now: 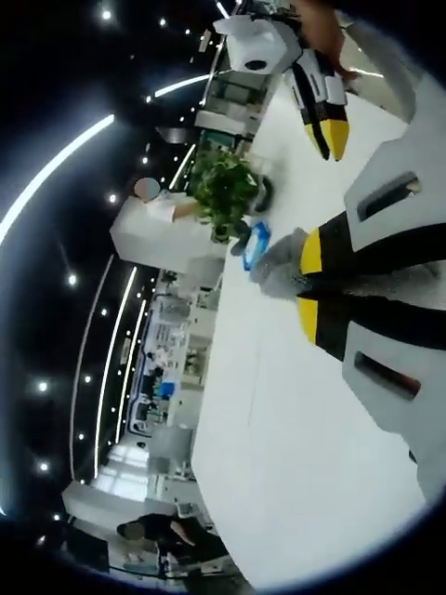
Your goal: Open the folded towel by lifting each exposed corner and separating the folded layers until the towel lies flat within the target outline without major curled edges
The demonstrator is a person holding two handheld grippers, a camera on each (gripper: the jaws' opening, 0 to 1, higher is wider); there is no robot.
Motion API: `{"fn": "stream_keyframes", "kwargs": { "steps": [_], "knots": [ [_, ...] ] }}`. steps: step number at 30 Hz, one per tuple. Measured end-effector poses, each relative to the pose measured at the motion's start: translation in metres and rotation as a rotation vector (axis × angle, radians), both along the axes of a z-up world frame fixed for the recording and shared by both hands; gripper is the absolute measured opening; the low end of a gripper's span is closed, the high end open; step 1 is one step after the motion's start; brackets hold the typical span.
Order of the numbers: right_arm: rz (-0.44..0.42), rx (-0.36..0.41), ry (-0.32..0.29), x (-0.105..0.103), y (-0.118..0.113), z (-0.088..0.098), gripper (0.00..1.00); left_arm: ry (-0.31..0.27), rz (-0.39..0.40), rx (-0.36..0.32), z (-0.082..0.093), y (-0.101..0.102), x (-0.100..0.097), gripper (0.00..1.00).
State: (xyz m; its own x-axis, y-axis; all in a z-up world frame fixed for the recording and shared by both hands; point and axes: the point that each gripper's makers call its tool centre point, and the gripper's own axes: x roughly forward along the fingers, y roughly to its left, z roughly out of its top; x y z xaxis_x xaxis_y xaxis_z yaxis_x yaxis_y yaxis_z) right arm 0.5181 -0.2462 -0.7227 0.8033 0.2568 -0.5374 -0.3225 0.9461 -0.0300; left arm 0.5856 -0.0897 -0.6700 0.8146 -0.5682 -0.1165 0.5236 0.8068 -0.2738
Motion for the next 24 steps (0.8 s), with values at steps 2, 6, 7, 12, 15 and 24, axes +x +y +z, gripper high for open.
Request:
{"fn": "stream_keyframes", "kwargs": {
  "steps": [2, 6, 7, 12, 15, 24],
  "knots": [
    [-0.003, 0.037, 0.048, 0.003, 0.008, -0.009, 0.10, 0.006, 0.019, -0.008, -0.001, 0.007, 0.000, 0.04],
    [-0.004, 0.055, 0.140, 0.007, 0.019, -0.035, 0.10, 0.031, 0.064, -0.048, -0.003, 0.025, 0.001, 0.04],
    [-0.006, 0.056, 0.153, 0.008, 0.022, -0.040, 0.10, 0.043, 0.074, -0.059, -0.005, 0.029, 0.001, 0.04],
    [-0.014, 0.019, 0.248, 0.013, 0.032, -0.072, 0.05, 0.079, 0.111, -0.060, -0.008, 0.045, 0.002, 0.04],
    [-0.004, 0.006, 0.282, 0.014, 0.039, -0.084, 0.04, 0.105, 0.144, -0.052, -0.014, 0.060, 0.004, 0.04],
    [0.027, -0.067, 0.317, 0.012, 0.046, -0.105, 0.01, 0.217, 0.257, -0.019, -0.043, 0.106, 0.002, 0.04]
  ]
}}
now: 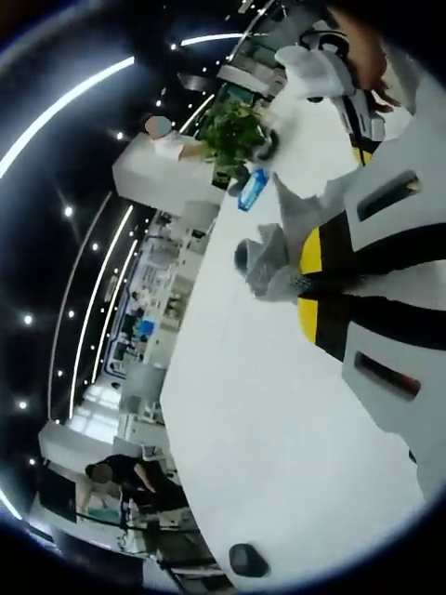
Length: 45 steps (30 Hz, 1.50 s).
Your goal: Open the folded towel by lifting each exposed corner and separating the folded layers until the towel lies flat within the target outline without major curled edges
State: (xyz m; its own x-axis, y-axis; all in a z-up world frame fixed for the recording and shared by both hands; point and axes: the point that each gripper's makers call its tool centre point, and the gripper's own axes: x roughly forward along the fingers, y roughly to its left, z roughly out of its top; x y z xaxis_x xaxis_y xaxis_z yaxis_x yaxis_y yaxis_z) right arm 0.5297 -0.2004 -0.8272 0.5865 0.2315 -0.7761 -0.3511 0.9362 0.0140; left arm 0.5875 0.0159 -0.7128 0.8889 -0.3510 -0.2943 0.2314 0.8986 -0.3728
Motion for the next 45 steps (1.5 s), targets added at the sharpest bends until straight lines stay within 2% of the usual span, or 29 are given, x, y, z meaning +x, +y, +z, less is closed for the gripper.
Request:
{"fn": "stream_keyframes", "kwargs": {
  "steps": [2, 3, 6, 7, 9, 11, 17, 19, 24, 26, 27, 28, 30, 33, 41, 45],
  "knots": [
    [0.007, -0.009, -0.002, 0.002, -0.001, -0.002, 0.00, 0.054, 0.038, -0.016, -0.007, 0.008, -0.001, 0.04],
    [0.009, -0.013, -0.003, 0.003, -0.001, -0.002, 0.00, 0.099, 0.042, -0.009, -0.014, 0.013, -0.002, 0.04],
    [0.004, -0.019, -0.012, 0.005, -0.002, -0.002, 0.00, 0.146, 0.015, 0.012, -0.022, 0.019, -0.006, 0.04],
    [0.002, -0.022, -0.016, 0.006, -0.001, -0.002, 0.00, 0.161, 0.001, -0.001, -0.023, 0.021, -0.008, 0.04],
    [0.020, -0.046, -0.030, 0.007, 0.001, -0.002, 0.00, 0.204, -0.008, -0.082, -0.025, 0.020, -0.010, 0.04],
    [0.026, -0.058, -0.028, 0.006, 0.002, -0.001, 0.00, 0.274, -0.057, -0.110, -0.032, 0.020, -0.011, 0.04],
    [0.029, -0.059, -0.026, 0.007, 0.000, 0.001, 0.00, 0.405, -0.149, -0.117, -0.044, 0.023, -0.008, 0.04],
    [0.036, -0.070, -0.033, 0.010, -0.001, 0.001, 0.00, 0.403, -0.146, -0.121, -0.044, 0.023, -0.012, 0.04],
    [0.033, -0.098, -0.052, 0.026, -0.013, 0.000, 0.00, 0.428, -0.194, -0.110, -0.053, 0.014, -0.030, 0.04],
    [0.027, -0.102, -0.073, 0.040, -0.022, 0.001, 0.00, 0.466, -0.252, -0.092, -0.061, 0.006, -0.043, 0.04],
    [0.025, -0.103, -0.079, 0.044, -0.024, 0.001, 0.00, 0.503, -0.297, -0.098, -0.064, -0.001, -0.049, 0.04],
    [0.024, -0.107, -0.087, 0.051, -0.028, 0.001, 0.00, 0.519, -0.310, -0.111, -0.064, -0.005, -0.052, 0.04],
    [0.023, -0.109, -0.096, 0.057, -0.032, 0.001, 0.00, 0.520, -0.322, -0.114, -0.065, -0.009, -0.053, 0.04],
    [0.010, -0.102, -0.118, 0.076, -0.040, 0.001, 0.00, 0.533, -0.369, -0.062, -0.073, -0.019, -0.060, 0.04],
    [0.034, -0.134, -0.150, 0.114, -0.049, -0.003, 0.00, 0.540, -0.391, -0.066, -0.074, -0.043, -0.072, 0.04],
    [0.045, -0.132, -0.148, 0.130, -0.052, -0.004, 0.00, 0.546, -0.382, -0.093, -0.075, -0.049, -0.075, 0.04]
  ]
}}
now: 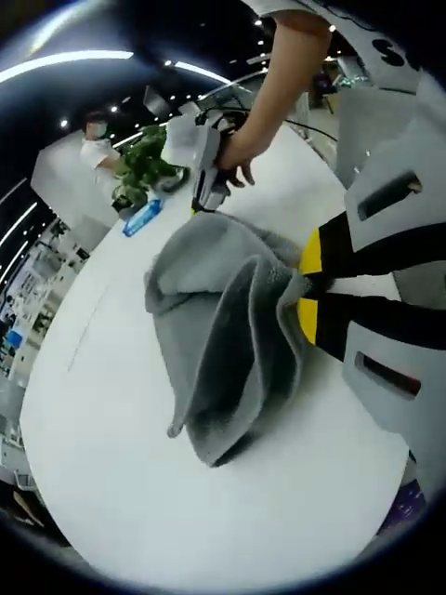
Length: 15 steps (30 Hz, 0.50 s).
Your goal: Open the folded towel by lifting each exposed corner and separating the folded layers until the towel lies flat within the target outline without major curled edges
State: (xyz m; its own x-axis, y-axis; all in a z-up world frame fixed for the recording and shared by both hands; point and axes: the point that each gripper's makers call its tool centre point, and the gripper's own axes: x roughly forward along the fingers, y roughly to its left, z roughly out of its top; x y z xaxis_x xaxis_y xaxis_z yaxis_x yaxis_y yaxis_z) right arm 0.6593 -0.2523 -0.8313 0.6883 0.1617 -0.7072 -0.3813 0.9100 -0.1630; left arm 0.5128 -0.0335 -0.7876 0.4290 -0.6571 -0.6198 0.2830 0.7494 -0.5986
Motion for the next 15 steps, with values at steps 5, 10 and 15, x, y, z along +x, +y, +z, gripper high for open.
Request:
{"fn": "stream_keyframes", "kwargs": {
  "steps": [5, 10, 15],
  "knots": [
    [0.028, -0.013, 0.002, 0.017, 0.000, -0.001, 0.00, -0.004, 0.010, -0.018, 0.003, -0.007, -0.002, 0.04],
    [0.051, -0.034, -0.009, 0.036, 0.000, -0.002, 0.00, 0.004, 0.007, -0.046, 0.003, -0.015, -0.004, 0.05],
    [0.072, -0.066, -0.021, 0.055, -0.001, -0.002, 0.00, 0.022, -0.006, -0.062, 0.002, -0.022, -0.007, 0.04]
  ]
}}
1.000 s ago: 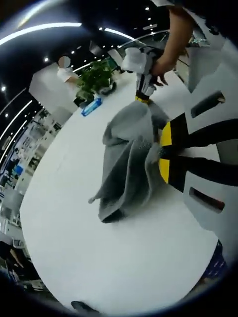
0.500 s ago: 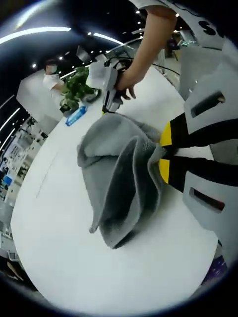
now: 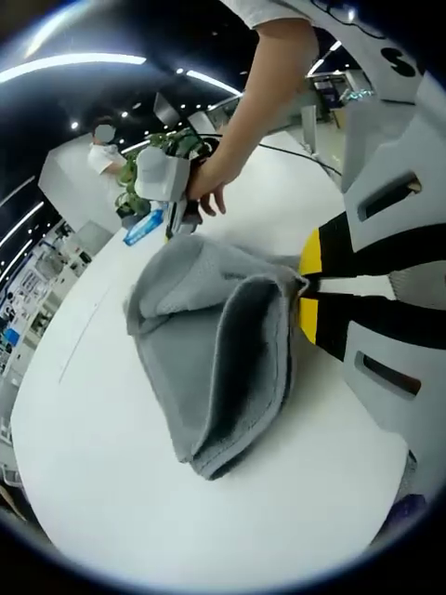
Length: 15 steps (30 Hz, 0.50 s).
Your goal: Open the folded towel by lifting each exposed corner and separating the folded layers until the towel lies flat within the target outline without major curled edges
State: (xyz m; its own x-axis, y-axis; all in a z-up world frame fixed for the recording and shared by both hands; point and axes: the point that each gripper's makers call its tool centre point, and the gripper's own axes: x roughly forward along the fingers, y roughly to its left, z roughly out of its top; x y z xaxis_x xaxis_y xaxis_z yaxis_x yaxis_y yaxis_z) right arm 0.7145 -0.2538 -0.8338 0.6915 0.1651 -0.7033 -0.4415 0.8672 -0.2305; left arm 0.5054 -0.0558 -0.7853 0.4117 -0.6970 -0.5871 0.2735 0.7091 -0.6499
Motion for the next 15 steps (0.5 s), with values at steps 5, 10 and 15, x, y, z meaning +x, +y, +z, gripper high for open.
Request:
{"fn": "stream_keyframes", "kwargs": {
  "steps": [5, 10, 15],
  "knots": [
    [0.025, -0.033, -0.038, 0.020, -0.003, 0.001, 0.00, 0.016, -0.012, 0.008, -0.001, -0.001, -0.003, 0.00],
    [-0.035, 0.022, -0.053, 0.035, -0.010, 0.003, 0.00, 0.016, 0.037, -0.021, 0.002, 0.004, 0.007, 0.00],
    [-0.157, 0.190, -0.075, 0.033, -0.008, 0.018, 0.03, 0.011, 0.058, 0.009, 0.000, 0.012, 0.012, 0.00]
  ]
}}
